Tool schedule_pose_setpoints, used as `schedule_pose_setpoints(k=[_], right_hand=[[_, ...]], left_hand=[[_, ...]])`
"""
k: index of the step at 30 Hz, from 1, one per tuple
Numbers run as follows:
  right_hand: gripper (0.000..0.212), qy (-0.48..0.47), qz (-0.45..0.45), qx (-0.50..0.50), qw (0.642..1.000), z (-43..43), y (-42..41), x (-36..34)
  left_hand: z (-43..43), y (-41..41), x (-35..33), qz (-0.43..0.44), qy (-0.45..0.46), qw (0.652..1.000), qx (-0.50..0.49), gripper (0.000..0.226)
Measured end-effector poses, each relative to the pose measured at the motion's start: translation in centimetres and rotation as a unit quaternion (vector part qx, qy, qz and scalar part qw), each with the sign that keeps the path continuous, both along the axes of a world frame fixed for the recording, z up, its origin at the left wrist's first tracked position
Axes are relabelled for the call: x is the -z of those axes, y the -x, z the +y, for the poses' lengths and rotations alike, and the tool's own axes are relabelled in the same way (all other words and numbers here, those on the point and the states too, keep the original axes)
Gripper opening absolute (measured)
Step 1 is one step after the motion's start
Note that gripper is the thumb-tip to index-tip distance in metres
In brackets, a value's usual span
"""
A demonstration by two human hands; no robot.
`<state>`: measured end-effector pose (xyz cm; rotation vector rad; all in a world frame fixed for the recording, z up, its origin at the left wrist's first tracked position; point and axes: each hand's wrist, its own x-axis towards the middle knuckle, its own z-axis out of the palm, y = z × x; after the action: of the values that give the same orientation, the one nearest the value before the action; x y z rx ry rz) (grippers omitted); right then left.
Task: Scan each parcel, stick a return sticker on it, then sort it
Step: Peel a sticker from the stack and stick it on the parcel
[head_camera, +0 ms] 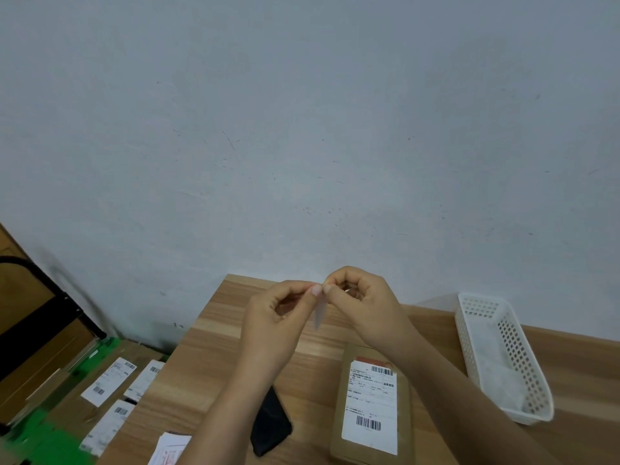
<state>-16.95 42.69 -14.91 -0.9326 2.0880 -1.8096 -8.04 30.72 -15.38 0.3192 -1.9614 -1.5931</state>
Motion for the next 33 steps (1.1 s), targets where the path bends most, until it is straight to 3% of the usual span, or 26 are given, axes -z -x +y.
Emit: schedule_pose_setpoints(k=[13,23,29,31,33], right_hand=[[0.015,-0.059,-0.063,0.125,0.988,5.0,1.5,4.8],[0.011,-0.122,-0.164,0.247,0.947,15.3,4.4,9.8],[0.012,-0.045,-0.274,0.314,0.908,21.4,8.1,12.2],[0.012,-0.048,-0.253,0.337,0.906,23.0,9.5,12.9],[0.010,-0.116,-0.180,0.367,0.905,24.3,10.8,13.6]], left_hand=[[0.1,2.8,5.7,-0.084,-0.039,0.995,-0.033,0.013],[5.2,7.2,11.2,-0.169,-0.053,0.984,-0.003,0.015],[8.9,10.6,13.4,-0.199,-0.087,0.976,-0.016,0.010],[9.7,11.9,14.2,-0.204,-0.090,0.975,-0.022,0.007],[10.6,13.0,14.8,-0.200,-0.082,0.976,-0.023,0.005]])
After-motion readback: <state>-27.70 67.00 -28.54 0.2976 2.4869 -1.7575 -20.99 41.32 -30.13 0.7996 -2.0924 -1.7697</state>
